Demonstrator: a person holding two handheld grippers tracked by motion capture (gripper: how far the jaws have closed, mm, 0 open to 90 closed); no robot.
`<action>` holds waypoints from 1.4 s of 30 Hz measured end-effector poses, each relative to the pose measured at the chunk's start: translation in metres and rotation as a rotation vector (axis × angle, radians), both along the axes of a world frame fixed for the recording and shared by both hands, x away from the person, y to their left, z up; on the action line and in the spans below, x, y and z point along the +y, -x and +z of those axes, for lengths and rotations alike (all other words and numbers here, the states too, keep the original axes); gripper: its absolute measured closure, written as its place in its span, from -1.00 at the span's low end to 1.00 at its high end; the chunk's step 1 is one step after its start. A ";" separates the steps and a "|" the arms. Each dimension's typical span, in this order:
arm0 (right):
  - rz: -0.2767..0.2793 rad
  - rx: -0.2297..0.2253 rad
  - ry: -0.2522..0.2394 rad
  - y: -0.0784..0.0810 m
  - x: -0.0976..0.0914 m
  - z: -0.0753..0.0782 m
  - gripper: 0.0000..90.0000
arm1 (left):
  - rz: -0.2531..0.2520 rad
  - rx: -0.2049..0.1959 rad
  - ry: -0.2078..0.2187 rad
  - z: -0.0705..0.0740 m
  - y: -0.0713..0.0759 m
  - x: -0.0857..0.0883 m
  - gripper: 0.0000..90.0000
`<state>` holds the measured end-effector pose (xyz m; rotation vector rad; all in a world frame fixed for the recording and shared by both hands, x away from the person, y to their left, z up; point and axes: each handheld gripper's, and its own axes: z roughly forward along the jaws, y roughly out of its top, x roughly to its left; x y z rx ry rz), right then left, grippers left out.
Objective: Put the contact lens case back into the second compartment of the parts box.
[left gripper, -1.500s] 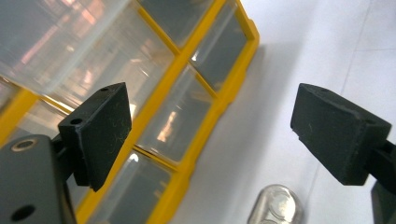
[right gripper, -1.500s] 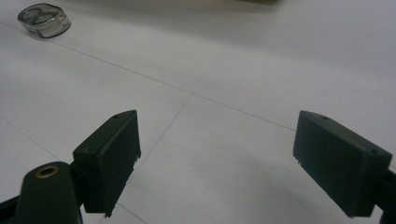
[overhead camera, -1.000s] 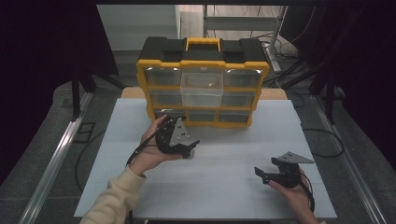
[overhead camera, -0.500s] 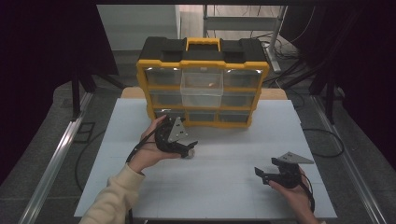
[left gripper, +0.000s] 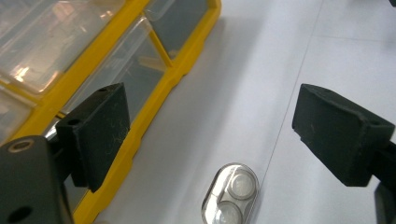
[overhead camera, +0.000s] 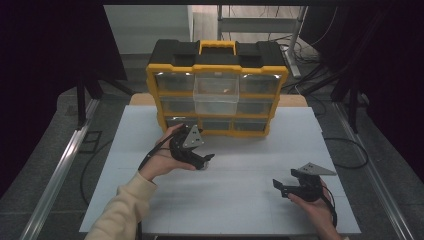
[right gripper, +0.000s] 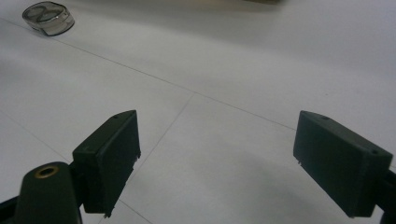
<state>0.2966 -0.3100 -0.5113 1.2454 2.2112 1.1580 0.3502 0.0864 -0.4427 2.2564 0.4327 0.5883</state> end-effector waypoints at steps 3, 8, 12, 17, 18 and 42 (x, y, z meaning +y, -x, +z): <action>-0.001 0.001 0.000 0.000 0.000 0.000 -0.67 | -0.018 0.021 -0.002 0.000 -0.004 0.001 -0.75; 0.000 0.001 0.004 0.000 0.000 0.000 -0.67 | -0.032 0.073 0.007 -0.002 -0.013 0.004 -0.73; -0.001 0.002 0.004 0.000 0.000 0.000 -0.67 | -0.042 0.115 -0.001 -0.006 -0.022 0.006 -0.73; -0.004 0.005 0.003 0.000 0.000 0.000 -0.67 | -0.065 0.155 -0.031 -0.013 -0.030 0.007 -0.72; -0.004 0.004 0.003 0.000 0.000 0.000 -0.67 | -0.068 0.163 -0.033 -0.015 -0.031 0.008 -0.72; -0.005 0.011 0.008 -0.001 0.000 -0.002 -0.67 | -0.144 0.307 -0.101 -0.043 -0.046 0.017 -0.70</action>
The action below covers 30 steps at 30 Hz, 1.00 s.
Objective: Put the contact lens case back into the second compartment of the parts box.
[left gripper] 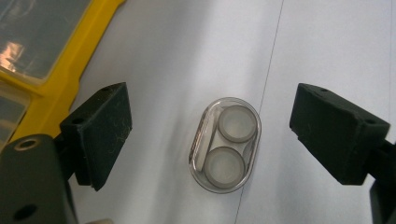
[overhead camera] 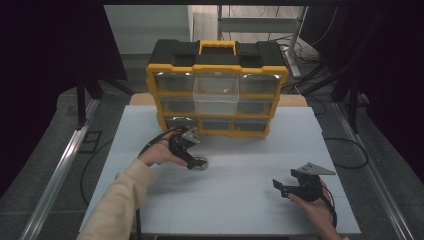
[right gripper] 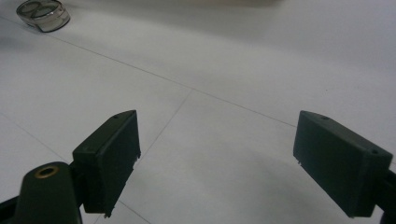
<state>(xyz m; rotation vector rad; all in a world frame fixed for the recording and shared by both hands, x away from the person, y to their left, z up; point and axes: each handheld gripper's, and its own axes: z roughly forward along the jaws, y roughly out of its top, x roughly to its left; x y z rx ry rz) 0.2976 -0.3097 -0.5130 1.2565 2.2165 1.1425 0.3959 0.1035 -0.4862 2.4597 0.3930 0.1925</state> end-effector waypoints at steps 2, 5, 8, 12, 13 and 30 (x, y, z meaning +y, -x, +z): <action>0.000 0.000 0.001 0.000 0.000 0.000 -0.67 | -0.002 0.006 0.001 -0.001 0.000 -0.001 -0.69; 0.000 -0.001 0.001 0.000 0.000 0.000 -0.67 | -0.009 0.013 -0.016 -0.004 -0.001 -0.003 -0.69; 0.001 -0.001 0.002 0.000 0.000 0.000 -0.67 | -0.016 0.019 -0.034 -0.008 -0.001 -0.005 -0.69; 0.001 -0.001 0.002 0.000 0.000 0.000 -0.67 | -0.023 0.027 -0.051 -0.011 -0.003 -0.006 -0.69; 0.001 0.001 0.002 0.000 0.000 0.000 -0.67 | -0.026 0.030 -0.053 -0.012 -0.004 -0.006 -0.69; 0.001 0.001 0.003 0.000 0.000 0.000 -0.67 | -0.074 0.094 -0.123 -0.029 -0.006 -0.018 -0.67</action>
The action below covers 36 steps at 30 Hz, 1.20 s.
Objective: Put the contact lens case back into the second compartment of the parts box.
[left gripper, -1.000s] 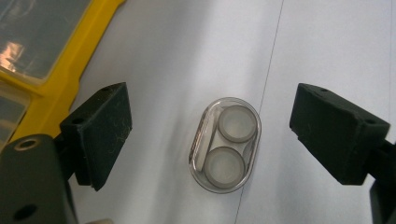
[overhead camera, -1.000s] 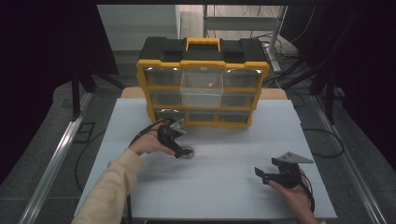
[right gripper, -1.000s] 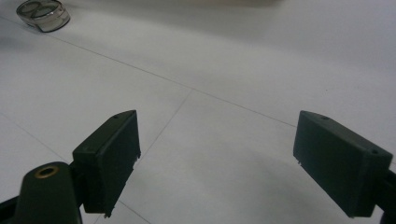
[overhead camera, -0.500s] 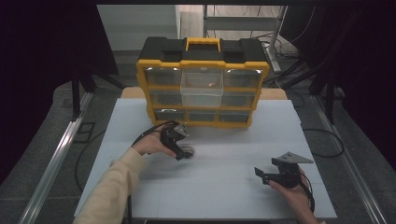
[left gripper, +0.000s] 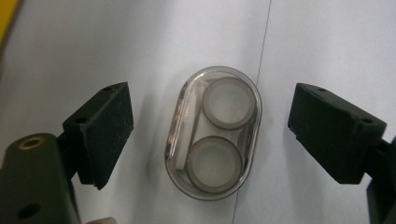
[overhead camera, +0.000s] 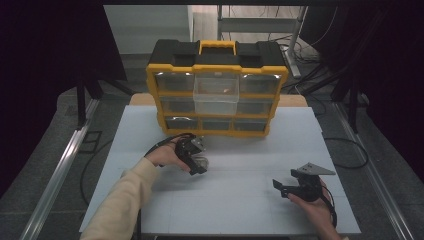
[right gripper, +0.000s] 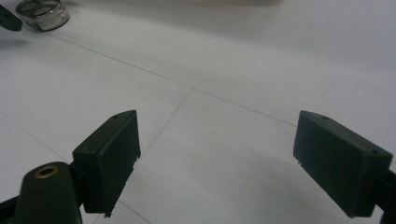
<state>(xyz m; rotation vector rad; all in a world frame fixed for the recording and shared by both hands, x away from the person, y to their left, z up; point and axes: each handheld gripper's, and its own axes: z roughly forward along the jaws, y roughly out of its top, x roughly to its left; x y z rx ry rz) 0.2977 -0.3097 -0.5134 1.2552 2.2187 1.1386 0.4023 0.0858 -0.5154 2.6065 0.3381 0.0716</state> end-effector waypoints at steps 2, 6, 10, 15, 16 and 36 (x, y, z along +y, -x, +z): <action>0.000 0.000 0.000 0.000 0.000 0.000 -0.67 | -0.005 -0.001 -0.003 -0.001 0.000 0.000 -0.67; 0.000 -0.001 0.000 0.000 0.000 0.000 -0.67 | -0.010 -0.002 -0.013 -0.003 0.000 -0.002 -0.66; 0.000 -0.001 0.000 0.000 0.000 0.000 -0.67 | -0.015 0.004 -0.023 -0.004 0.000 -0.003 -0.54; 0.000 -0.002 0.000 0.000 0.000 0.000 -0.67 | -0.035 0.007 -0.021 -0.005 0.000 -0.002 -0.43; 0.000 -0.002 0.001 0.000 0.000 0.000 -0.67 | -0.042 0.006 -0.018 -0.004 0.001 -0.002 -0.40; -0.002 -0.002 0.003 0.000 -0.001 0.000 -0.67 | -0.091 -0.048 0.012 0.003 0.010 0.002 0.06</action>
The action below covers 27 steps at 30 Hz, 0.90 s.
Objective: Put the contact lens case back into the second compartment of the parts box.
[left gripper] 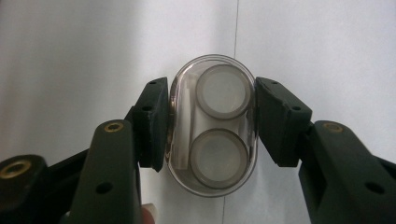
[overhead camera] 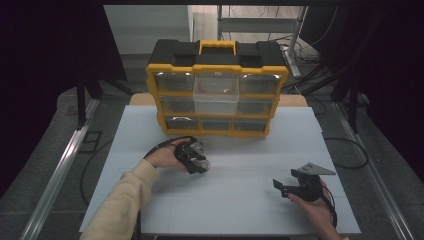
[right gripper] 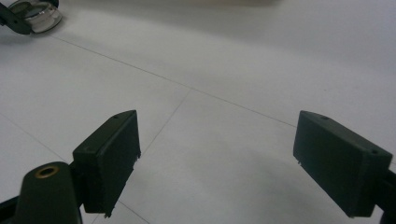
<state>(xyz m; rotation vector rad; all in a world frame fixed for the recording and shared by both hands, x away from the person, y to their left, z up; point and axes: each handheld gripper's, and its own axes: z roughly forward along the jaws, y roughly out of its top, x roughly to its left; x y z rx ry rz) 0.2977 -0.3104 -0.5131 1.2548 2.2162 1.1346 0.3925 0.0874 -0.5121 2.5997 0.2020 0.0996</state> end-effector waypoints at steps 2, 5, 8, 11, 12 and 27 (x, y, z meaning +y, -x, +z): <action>0.001 0.000 -0.003 0.000 0.000 0.000 -0.67 | 0.019 -0.003 0.011 0.002 0.003 0.001 0.06; 0.000 0.000 -0.003 0.000 0.000 0.000 -0.67 | 0.035 -0.016 0.017 0.005 0.006 0.002 0.06; 0.000 -0.001 -0.002 0.000 0.000 0.000 -0.67 | 0.049 -0.026 0.026 0.006 0.008 0.002 0.06; 0.000 -0.001 -0.002 0.000 0.001 0.000 -0.67 | 0.065 -0.031 0.038 0.009 0.011 0.002 0.06; 0.000 -0.001 -0.002 0.000 0.001 0.000 -0.67 | 0.068 -0.032 0.042 0.010 0.012 0.002 0.06; 0.000 -0.002 -0.002 0.000 0.001 0.000 -0.67 | 0.168 -0.042 0.106 0.022 0.024 0.006 0.07</action>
